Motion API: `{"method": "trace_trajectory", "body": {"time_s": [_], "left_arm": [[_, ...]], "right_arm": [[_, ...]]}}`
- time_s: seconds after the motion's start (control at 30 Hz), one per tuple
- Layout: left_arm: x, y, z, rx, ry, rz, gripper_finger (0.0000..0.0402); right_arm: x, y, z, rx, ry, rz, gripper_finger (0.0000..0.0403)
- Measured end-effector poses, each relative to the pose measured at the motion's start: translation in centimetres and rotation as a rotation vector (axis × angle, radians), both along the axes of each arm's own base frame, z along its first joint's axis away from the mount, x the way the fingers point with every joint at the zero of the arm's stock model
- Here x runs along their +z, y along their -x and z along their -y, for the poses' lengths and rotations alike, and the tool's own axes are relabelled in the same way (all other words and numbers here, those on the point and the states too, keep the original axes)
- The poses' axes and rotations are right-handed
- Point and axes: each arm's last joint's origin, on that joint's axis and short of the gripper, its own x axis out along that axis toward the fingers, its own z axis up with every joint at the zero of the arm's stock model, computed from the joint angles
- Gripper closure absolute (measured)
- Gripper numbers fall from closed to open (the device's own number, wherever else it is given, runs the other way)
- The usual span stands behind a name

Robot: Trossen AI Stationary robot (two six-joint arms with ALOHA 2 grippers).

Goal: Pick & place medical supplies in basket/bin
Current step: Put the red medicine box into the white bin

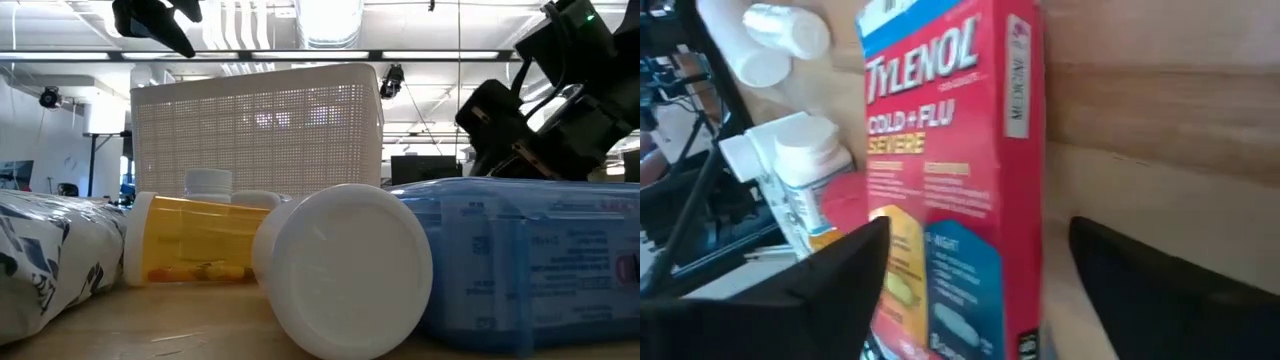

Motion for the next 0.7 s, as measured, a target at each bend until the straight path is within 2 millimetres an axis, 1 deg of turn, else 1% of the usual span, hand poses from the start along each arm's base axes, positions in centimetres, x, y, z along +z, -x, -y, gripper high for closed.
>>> {"method": "trace_trajectory", "body": {"time_s": [0.2,0.27,0.33,0.4,0.5,0.57,0.7], "left_arm": [[0.0,0.0,0.0,0.0,0.0,-0.001,0.0144],[0.0,0.0,0.0,0.0,0.0,-0.002,0.0144],[0.0,0.0,0.0,0.0,0.0,-0.002,0.0144],[0.0,0.0,0.0,0.0,0.0,-0.001,0.0144],[0.0,0.0,0.0,0.0,0.001,0.003,0.0144],[0.0,0.0,0.0,0.0,0.002,0.004,0.0144],[0.1,-0.1,0.0,-0.001,0.007,0.02,0.0144]], "right_arm": [[0.3,0.0,0.0,0.025,0.032,0.018,0.0236],[1.0,-0.2,0.0,0.043,0.055,0.051,0.0276],[2.1,-0.5,0.0,0.045,0.096,0.113,0.0312],[3.8,-0.8,0.0,0.043,0.164,0.202,0.0342],[7.3,-1.3,0.4,0.046,0.267,0.358,0.0375],[9.9,-1.3,0.7,0.058,0.329,0.435,0.0388],[15.2,-0.7,1.4,0.087,0.48,0.549,0.0393]]}}
